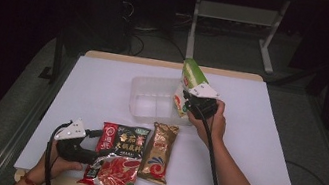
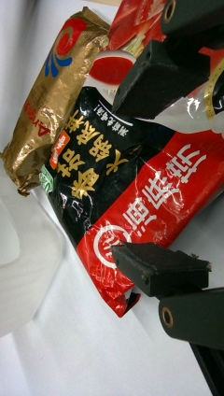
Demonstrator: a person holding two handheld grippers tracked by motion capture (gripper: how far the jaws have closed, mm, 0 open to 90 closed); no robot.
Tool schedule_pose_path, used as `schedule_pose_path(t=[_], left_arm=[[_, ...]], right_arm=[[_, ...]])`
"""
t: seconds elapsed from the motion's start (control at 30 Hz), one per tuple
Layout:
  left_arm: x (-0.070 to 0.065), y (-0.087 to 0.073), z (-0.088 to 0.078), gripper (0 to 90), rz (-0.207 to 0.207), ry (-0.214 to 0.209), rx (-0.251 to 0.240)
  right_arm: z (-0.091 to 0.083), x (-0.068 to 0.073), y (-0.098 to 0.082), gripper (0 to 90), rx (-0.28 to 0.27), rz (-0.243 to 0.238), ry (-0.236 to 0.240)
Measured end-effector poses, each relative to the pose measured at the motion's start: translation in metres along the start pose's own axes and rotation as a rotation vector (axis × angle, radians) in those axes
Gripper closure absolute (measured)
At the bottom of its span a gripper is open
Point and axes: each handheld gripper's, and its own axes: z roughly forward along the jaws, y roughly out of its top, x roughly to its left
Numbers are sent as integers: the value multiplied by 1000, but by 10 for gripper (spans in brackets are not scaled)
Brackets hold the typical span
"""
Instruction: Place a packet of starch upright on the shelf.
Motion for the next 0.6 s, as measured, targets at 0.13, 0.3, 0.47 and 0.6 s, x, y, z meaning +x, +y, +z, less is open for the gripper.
schedule_pose_path(t=[0.13, 0.3, 0.47, 0.6], left_arm=[[0, 0, 0, 266, 5, 1, 3], [1, -1, 1, 266, 6, 10, 6], [2, 0, 0, 268, 9, 28, -3], [4, 0, -1, 269, -1, 50, -18]], right_arm=[[-4, -2, -2, 724, 3, -13, 14], [-7, -4, -5, 708, 5, -1, 33], [-11, -5, -5, 712, 4, -5, 44], [-13, -7, -7, 730, 2, -10, 53]])
